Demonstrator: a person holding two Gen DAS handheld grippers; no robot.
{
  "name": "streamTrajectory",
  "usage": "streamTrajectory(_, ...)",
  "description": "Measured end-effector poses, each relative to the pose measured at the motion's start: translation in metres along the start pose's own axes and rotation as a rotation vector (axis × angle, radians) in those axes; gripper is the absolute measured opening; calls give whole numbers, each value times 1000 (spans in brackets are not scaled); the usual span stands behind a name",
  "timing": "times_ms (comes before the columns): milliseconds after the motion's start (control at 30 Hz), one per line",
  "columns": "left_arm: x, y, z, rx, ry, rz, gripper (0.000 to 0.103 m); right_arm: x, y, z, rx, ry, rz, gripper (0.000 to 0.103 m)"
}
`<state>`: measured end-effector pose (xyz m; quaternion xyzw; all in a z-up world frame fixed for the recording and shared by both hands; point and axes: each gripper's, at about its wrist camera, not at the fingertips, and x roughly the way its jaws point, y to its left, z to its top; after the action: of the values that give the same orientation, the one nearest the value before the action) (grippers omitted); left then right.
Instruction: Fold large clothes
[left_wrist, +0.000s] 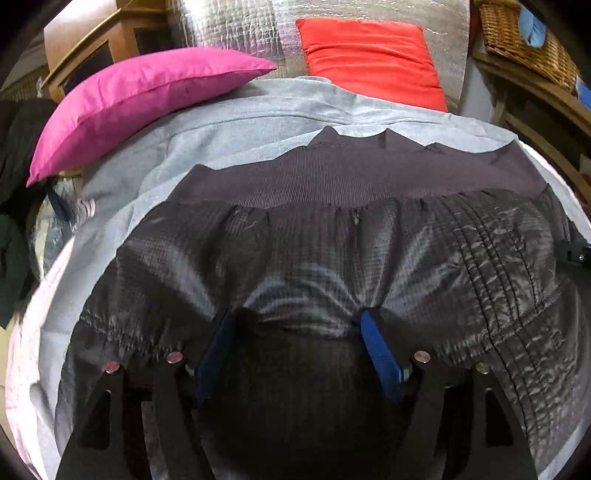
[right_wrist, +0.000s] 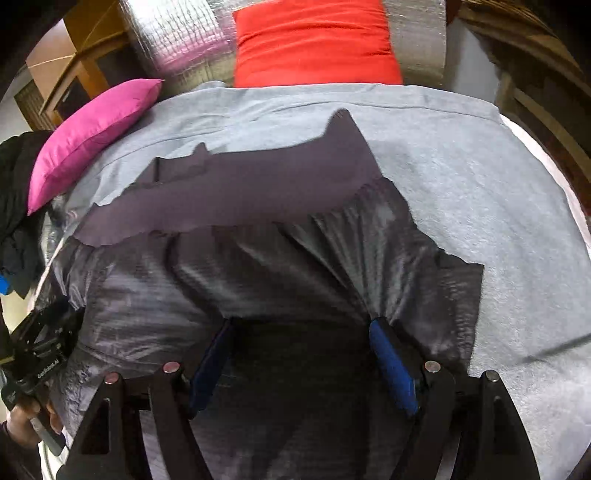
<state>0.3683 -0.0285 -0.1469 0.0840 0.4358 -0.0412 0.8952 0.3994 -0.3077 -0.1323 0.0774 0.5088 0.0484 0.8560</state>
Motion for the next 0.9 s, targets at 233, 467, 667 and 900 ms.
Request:
streamTrajectory(233, -43, 15, -7, -68, -40, -23, 74, -16, 9, 0, 30, -51, -65, 81)
streamTrajectory(467, -112, 33, -43, -120, -188, 14, 74, -102, 64, -59, -64, -267, -9, 81)
streamTrajectory(667, -77, 51, -74, -167, -90, 129, 74, -88, 106, -108, -223, -303, -111, 81)
streamTrajectory(900, -53, 50, -82, -133, -78, 144, 77, -46, 76, -114, -168, -231, -227, 81)
